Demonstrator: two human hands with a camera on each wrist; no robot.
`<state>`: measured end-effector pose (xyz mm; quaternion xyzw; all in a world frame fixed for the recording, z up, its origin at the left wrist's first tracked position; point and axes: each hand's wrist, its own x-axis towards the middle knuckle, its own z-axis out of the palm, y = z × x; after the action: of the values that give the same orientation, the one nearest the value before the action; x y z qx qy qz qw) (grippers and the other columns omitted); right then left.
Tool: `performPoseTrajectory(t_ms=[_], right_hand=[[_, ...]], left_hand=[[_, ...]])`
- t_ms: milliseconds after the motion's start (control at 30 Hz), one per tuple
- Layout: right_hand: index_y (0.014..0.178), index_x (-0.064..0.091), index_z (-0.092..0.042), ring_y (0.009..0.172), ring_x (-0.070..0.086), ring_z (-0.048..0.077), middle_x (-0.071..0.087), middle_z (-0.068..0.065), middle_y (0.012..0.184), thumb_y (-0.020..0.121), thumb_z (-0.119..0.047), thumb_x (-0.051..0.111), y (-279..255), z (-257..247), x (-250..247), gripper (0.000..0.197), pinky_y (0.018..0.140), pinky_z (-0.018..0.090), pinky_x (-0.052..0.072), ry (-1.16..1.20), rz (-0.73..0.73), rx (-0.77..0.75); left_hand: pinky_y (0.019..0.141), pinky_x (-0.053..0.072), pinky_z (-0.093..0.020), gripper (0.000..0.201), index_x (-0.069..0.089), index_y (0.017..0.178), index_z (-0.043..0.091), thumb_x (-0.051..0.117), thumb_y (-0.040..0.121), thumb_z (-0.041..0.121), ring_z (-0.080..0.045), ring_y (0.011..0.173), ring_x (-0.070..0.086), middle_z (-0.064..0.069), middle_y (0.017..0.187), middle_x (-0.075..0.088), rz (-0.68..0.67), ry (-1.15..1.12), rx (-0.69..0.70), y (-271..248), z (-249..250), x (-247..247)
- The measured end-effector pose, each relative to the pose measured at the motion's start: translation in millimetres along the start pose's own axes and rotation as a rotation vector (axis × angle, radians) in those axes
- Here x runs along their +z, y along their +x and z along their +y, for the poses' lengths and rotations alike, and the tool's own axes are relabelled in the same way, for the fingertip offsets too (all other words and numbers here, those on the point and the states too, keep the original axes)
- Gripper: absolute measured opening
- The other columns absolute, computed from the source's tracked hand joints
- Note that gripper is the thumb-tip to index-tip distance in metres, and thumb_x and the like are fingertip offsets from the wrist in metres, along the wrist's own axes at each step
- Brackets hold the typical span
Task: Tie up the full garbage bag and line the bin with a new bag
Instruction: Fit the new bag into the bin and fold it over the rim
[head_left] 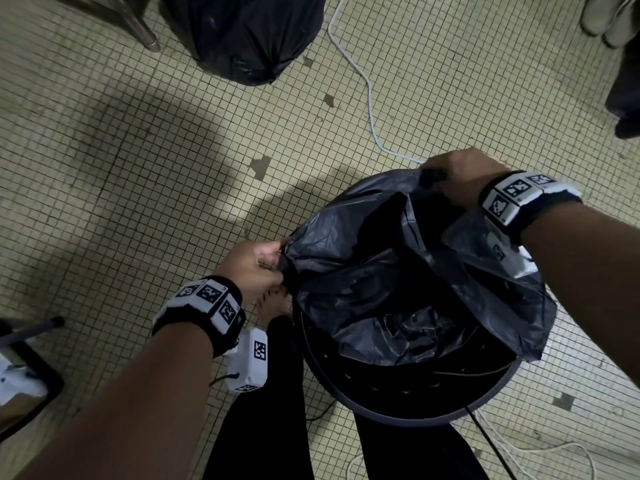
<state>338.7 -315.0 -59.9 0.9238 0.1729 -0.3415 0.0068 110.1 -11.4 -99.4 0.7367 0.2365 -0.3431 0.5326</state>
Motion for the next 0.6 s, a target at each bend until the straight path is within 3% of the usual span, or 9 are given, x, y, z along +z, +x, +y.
performPoseTrajectory(t_ms=[100,167,233,300,367,433,500,600], right_hand=[[0.133,0.058,-0.027,0.116,0.055,0.017,0.060,-0.001,0.132,0.100,-0.033,0.057,-28,-34,2,0.034,0.100,0.032,0.040,0.302,0.074,-0.177],[0.133,0.059,-0.028,0.117,0.056,0.011,0.062,-0.006,0.130,0.097,-0.049,0.056,-50,-58,5,0.042,0.102,0.033,0.042,0.480,0.062,-0.279],[0.134,0.060,-0.023,0.116,0.060,0.013,0.065,-0.003,0.128,0.092,-0.056,0.059,-65,-73,14,0.054,0.102,0.033,0.046,0.414,0.027,-0.355],[0.127,0.065,-0.017,0.110,0.062,0.020,0.069,0.003,0.119,0.096,-0.046,0.059,-71,-79,29,0.043,0.096,0.037,0.050,0.278,0.042,-0.374],[0.113,0.071,-0.014,0.101,0.064,0.025,0.070,0.006,0.105,0.099,-0.035,0.058,-78,-81,43,0.028,0.087,0.040,0.051,0.266,0.080,-0.343],[0.107,0.074,-0.015,0.099,0.065,0.026,0.072,0.005,0.103,0.099,-0.031,0.061,-88,-81,59,0.022,0.084,0.039,0.052,0.302,0.062,-0.294],[0.106,0.076,-0.016,0.101,0.066,0.025,0.073,0.003,0.105,0.096,-0.030,0.064,-98,-79,73,0.021,0.086,0.038,0.052,0.317,0.013,-0.262],[0.105,0.079,-0.019,0.100,0.067,0.024,0.074,0.002,0.103,0.092,-0.027,0.071,-111,-77,91,0.018,0.087,0.036,0.052,0.309,-0.085,-0.283]], left_hand=[[0.091,0.058,-0.049,0.057,0.070,0.124,0.030,0.066,0.081,-0.006,-0.023,0.098,0.073,0.001,0.099,0.078,-0.009,-0.124,-0.047,1,-3,1],[0.091,0.058,-0.050,0.048,0.073,0.119,0.025,0.067,0.083,-0.006,-0.028,0.096,0.074,-0.005,0.100,0.078,-0.007,-0.215,-0.086,0,-2,1],[0.088,0.059,-0.051,0.036,0.075,0.115,0.018,0.067,0.086,-0.001,-0.031,0.090,0.075,-0.010,0.095,0.078,0.017,-0.287,-0.132,0,0,2],[0.081,0.062,-0.049,0.022,0.075,0.110,0.012,0.069,0.089,0.007,-0.032,0.083,0.076,-0.012,0.087,0.078,0.062,-0.336,-0.171,-2,5,4],[0.072,0.064,-0.040,0.031,0.071,0.118,0.006,0.074,0.088,0.008,-0.029,0.080,0.076,-0.013,0.088,0.077,0.081,-0.362,-0.172,-5,10,7],[0.069,0.064,-0.034,0.048,0.064,0.128,0.002,0.077,0.083,0.001,-0.027,0.083,0.076,-0.015,0.105,0.073,0.083,-0.347,-0.157,-8,12,11],[0.073,0.063,-0.034,0.057,0.061,0.134,0.004,0.078,0.080,-0.005,-0.026,0.091,0.075,-0.014,0.121,0.066,0.069,-0.304,-0.132,-11,10,13],[0.073,0.062,-0.027,0.068,0.056,0.140,0.012,0.077,0.079,-0.010,-0.022,0.094,0.073,-0.008,0.126,0.064,0.015,-0.207,-0.094,-14,2,10]])
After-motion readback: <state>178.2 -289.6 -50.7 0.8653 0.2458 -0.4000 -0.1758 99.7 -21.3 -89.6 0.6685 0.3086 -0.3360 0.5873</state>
